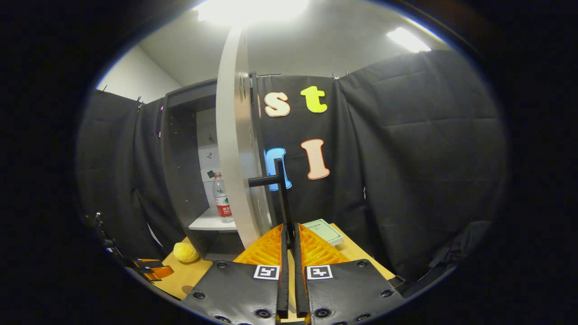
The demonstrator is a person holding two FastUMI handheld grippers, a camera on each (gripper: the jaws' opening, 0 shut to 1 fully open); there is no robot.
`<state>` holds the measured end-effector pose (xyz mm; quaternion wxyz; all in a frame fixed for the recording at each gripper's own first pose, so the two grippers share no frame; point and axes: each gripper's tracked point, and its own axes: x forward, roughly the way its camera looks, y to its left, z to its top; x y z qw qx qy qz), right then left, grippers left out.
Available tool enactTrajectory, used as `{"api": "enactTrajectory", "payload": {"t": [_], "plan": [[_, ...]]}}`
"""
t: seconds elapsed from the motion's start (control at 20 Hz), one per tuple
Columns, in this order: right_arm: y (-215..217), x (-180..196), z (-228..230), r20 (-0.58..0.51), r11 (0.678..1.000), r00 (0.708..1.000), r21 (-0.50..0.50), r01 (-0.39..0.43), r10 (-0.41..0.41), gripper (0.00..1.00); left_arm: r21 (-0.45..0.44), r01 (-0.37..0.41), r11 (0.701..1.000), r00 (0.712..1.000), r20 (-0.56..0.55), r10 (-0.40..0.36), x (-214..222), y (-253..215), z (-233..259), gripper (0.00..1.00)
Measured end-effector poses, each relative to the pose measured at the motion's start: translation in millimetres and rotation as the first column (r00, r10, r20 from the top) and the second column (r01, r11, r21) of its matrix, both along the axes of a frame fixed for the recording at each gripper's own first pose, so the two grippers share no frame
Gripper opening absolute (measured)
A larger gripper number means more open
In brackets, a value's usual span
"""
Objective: Open the cabinet door with the right hand, grasp the bottle in the cabinet with the left hand and place it on the coaster, then close the cabinet door with the right hand.
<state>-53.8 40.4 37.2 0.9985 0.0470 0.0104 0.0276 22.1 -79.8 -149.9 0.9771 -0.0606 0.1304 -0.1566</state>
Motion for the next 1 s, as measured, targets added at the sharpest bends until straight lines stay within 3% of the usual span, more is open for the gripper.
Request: {"api": "enactTrajectory", "payload": {"t": [0.2,0.45,0.55,0.7,0.8,0.9,0.95,1.0], "plan": [[-23.0,-6.2,1.3,-0.017,0.999,0.999,-0.013,0.041,-0.041,0.11,0.003,-0.002,1.000,1.000,0.006,0.002,9.6,-1.2,6.0,0.86],[-71.1,-18.2,5.4,-0.029,0.989,0.989,-0.023,0.147,-0.148,0.00,0.026,-0.004,1.000,1.000,0.022,0.003,31.1,-2.8,22.7,0.86],[-89.3,-9.9,8.7,-0.033,0.983,0.983,-0.015,0.182,-0.182,0.05,0.029,-0.011,1.000,0.999,0.038,0.010,47.1,-5.5,37.3,0.86],[-107.0,14.7,16.5,-0.032,0.979,0.979,0.012,0.203,-0.202,0.05,0.019,-0.029,0.999,0.998,0.059,0.028,74.0,-12.7,63.8,0.86],[-110.1,36.1,21.3,-0.030,0.984,0.984,0.024,0.176,-0.176,0.05,0.013,-0.044,0.999,0.995,0.085,0.043,93.7,-18.1,84.7,0.86],[-118.4,57.5,21.8,-0.032,0.985,0.985,0.012,0.170,-0.170,0.08,0.020,-0.064,0.998,0.992,0.114,0.062,113.0,-23.3,104.2,0.83],[-122.5,65.4,19.4,-0.036,0.986,0.985,0.004,0.167,-0.166,0.22,0.026,-0.078,0.997,0.989,0.131,0.074,122.6,-24.4,112.1,0.86],[-126.1,74.0,17.6,-0.043,0.987,0.986,0.004,0.161,-0.161,0.27,0.024,-0.090,0.996,0.985,0.147,0.086,133.8,-25.2,119.2,0.86]]}}
